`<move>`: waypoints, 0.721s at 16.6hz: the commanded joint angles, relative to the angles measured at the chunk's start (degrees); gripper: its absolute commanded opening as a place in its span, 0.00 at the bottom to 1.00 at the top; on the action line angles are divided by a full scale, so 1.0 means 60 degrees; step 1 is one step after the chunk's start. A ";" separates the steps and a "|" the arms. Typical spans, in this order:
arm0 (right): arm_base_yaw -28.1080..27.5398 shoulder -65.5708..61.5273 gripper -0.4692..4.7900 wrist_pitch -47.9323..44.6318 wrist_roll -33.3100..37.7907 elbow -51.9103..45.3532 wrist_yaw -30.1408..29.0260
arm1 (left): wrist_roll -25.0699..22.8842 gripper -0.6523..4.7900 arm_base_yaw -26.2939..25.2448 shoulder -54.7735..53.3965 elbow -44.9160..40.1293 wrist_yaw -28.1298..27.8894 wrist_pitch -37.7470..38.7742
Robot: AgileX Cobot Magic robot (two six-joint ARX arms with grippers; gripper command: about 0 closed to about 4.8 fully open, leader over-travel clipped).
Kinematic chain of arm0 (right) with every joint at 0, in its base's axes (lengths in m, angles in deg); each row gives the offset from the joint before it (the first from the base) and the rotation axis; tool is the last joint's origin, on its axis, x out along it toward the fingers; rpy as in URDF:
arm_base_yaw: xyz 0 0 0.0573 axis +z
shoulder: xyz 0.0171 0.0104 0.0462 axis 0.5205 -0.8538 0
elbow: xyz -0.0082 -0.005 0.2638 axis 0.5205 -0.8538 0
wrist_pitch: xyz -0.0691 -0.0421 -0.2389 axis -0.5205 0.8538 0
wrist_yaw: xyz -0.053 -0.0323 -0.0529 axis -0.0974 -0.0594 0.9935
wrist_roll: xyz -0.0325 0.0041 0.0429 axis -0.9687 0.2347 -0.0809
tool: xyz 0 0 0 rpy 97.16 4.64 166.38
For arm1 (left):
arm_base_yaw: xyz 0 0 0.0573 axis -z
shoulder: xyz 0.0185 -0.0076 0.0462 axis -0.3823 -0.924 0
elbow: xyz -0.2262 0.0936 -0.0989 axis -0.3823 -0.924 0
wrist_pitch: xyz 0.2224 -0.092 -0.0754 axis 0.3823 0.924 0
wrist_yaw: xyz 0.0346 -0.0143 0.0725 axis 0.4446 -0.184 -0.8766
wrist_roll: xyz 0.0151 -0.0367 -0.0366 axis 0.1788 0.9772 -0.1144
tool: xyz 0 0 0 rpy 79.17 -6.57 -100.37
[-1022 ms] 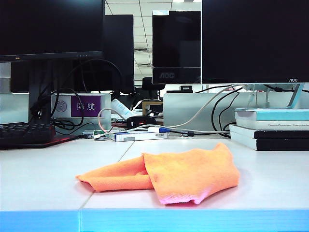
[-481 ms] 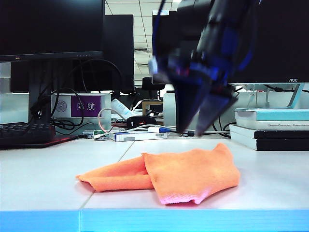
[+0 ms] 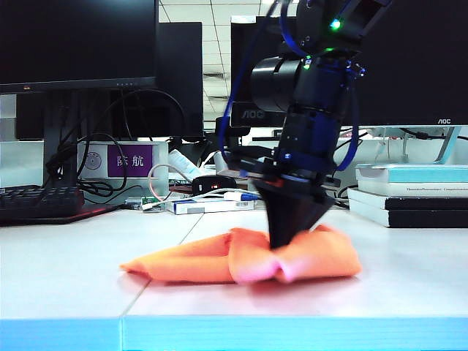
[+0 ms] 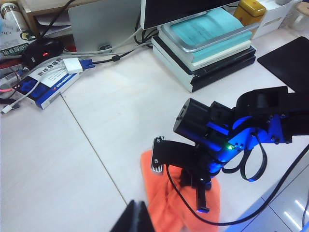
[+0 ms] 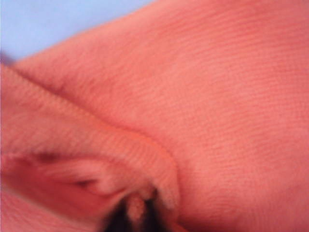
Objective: Wipe the table from back to front using the rag.
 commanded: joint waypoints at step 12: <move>0.2036 -0.0040 0.09 0.1151 0.0091 -0.0073 0.0262 | -0.0047 0.11 0.0000 0.0004 0.0026 0.0007 -0.0153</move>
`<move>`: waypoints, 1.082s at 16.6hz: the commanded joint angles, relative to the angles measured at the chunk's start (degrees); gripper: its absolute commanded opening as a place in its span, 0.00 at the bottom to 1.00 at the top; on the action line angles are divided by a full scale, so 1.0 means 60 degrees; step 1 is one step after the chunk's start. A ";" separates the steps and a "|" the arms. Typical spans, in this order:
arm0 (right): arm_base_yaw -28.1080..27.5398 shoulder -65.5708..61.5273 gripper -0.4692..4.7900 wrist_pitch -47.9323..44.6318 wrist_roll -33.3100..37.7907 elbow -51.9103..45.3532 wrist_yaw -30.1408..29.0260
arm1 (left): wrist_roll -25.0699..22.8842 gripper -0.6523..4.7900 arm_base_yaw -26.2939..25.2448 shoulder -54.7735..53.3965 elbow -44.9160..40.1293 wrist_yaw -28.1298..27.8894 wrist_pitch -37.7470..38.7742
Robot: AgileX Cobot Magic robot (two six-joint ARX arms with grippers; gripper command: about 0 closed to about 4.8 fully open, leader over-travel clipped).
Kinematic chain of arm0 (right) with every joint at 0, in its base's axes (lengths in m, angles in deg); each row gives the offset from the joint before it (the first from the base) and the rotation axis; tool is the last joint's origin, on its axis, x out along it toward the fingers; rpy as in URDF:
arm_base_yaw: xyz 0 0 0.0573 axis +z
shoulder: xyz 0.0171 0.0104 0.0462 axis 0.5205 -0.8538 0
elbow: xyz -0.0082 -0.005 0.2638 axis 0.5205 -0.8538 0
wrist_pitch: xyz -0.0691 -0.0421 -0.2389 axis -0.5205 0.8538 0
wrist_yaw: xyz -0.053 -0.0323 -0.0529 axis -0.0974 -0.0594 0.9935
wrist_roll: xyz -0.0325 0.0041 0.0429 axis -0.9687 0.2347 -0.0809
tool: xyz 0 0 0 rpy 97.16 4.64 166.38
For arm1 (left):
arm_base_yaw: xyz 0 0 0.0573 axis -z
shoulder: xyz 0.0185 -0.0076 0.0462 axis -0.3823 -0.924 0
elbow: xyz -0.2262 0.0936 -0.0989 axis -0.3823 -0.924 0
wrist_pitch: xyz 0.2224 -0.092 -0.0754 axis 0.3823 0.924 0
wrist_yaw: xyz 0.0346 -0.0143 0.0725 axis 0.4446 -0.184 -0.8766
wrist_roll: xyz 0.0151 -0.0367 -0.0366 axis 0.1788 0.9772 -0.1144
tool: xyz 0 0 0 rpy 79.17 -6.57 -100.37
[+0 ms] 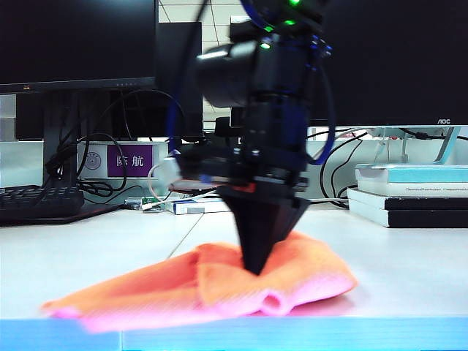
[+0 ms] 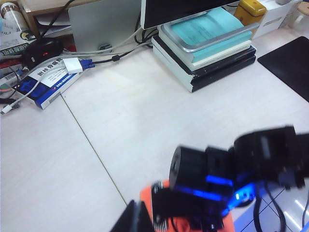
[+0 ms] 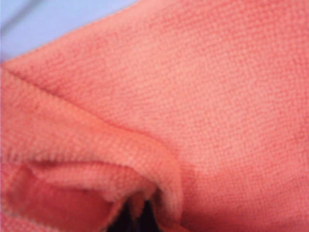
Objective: Wipe the table from back to front using the rag.
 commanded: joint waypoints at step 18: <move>-0.1559 -0.0157 0.08 -0.2197 0.3038 -0.0109 0.1909 | -0.0044 0.11 0.0004 0.0018 0.0026 0.0007 -0.0280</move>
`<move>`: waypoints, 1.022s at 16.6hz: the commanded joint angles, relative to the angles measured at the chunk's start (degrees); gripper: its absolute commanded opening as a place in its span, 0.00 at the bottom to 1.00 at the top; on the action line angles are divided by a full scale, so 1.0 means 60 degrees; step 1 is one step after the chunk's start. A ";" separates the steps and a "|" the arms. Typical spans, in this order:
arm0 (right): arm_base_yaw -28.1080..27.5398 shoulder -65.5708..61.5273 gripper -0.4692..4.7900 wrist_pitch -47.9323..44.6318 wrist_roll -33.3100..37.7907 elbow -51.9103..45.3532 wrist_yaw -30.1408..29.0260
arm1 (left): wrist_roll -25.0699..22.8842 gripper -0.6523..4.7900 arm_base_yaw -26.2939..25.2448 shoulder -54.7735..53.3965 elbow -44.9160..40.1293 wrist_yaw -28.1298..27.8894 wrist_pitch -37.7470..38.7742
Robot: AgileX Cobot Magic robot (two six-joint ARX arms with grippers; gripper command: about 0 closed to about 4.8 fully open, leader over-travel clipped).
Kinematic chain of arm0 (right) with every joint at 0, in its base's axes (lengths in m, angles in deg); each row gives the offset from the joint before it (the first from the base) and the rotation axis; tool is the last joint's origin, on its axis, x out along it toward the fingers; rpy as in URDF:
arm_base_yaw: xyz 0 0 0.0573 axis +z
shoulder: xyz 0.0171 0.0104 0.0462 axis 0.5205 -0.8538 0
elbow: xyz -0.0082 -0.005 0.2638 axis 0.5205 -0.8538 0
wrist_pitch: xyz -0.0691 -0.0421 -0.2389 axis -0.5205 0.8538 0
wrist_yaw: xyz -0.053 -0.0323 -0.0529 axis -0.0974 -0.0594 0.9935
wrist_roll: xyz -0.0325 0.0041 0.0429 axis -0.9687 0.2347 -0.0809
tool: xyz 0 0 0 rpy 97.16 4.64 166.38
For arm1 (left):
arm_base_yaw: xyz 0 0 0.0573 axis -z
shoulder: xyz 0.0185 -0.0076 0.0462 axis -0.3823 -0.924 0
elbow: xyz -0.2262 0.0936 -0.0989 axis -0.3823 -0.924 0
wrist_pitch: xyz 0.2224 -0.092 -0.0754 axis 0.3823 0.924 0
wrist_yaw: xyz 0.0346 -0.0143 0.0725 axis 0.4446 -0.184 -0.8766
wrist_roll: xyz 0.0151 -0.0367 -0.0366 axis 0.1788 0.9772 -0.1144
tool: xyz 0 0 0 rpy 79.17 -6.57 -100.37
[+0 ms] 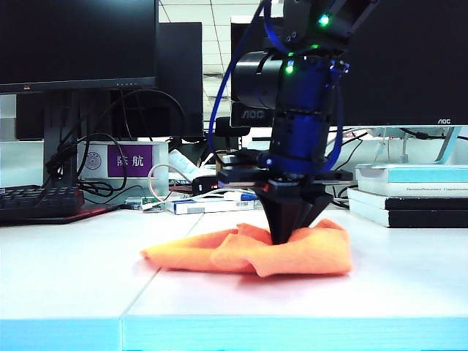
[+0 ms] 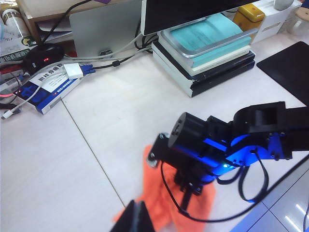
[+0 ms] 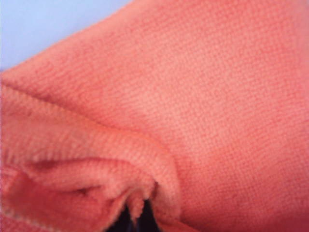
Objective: Wipe the table from back to front using the rag.
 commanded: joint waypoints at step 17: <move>-0.0991 -0.1064 0.09 -0.3333 0.0259 0.0543 0.1140 | -0.0029 0.11 0.0007 0.0004 0.0022 0.0011 -0.0084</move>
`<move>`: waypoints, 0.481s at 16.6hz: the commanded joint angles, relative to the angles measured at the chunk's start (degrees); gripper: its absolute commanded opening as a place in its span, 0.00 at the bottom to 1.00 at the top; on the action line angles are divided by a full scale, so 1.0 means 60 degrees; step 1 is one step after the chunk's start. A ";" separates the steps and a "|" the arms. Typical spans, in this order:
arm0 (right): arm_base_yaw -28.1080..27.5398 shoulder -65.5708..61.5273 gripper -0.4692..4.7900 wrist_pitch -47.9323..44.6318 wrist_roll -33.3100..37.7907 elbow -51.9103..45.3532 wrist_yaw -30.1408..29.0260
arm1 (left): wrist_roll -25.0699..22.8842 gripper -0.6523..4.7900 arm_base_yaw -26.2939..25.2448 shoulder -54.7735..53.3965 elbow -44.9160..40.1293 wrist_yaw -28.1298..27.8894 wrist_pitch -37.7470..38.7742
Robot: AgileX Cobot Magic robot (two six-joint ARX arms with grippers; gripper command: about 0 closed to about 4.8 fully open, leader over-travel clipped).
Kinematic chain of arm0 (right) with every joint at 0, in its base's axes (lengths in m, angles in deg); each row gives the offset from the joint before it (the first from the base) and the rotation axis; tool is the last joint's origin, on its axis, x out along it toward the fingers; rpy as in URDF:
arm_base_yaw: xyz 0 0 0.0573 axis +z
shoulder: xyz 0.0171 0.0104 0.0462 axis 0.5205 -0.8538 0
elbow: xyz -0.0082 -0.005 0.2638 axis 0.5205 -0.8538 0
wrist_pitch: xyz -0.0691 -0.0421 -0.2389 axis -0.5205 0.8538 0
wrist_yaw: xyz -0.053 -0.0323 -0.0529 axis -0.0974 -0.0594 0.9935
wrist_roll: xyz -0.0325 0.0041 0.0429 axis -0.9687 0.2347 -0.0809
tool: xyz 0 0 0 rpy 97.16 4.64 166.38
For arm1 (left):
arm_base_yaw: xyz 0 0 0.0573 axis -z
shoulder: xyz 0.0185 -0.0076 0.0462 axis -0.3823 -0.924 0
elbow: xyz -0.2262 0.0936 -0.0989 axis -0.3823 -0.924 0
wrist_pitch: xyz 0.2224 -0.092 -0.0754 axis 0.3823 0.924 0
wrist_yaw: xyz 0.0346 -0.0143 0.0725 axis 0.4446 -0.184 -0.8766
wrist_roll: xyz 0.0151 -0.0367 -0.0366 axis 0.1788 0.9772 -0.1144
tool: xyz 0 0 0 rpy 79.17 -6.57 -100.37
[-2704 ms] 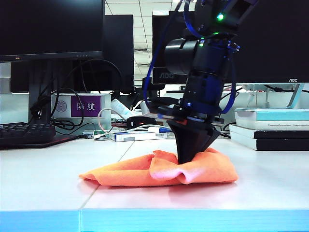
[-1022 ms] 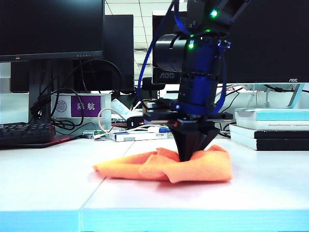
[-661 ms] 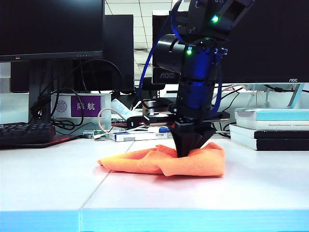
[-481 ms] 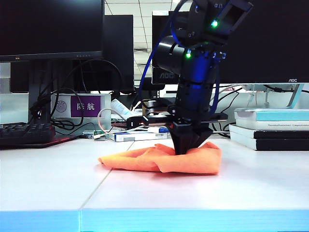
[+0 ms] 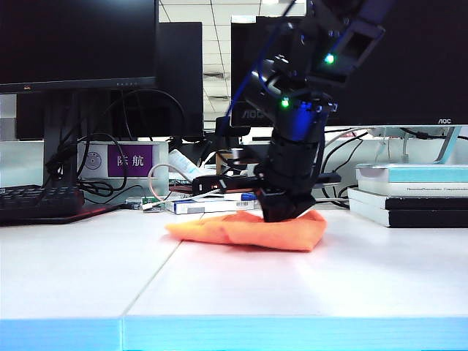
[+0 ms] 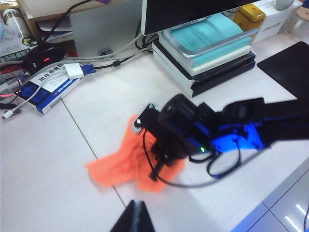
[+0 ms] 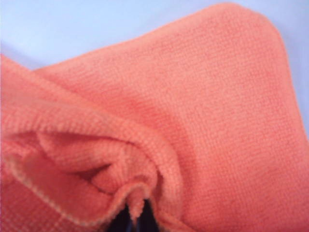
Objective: Wipe the table from back to front using the rag.
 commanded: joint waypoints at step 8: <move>-0.0688 -0.1417 0.09 0.0160 0.0055 0.1807 0.0084 | -0.0029 0.11 0.0007 -0.0025 0.0022 0.0007 0.0127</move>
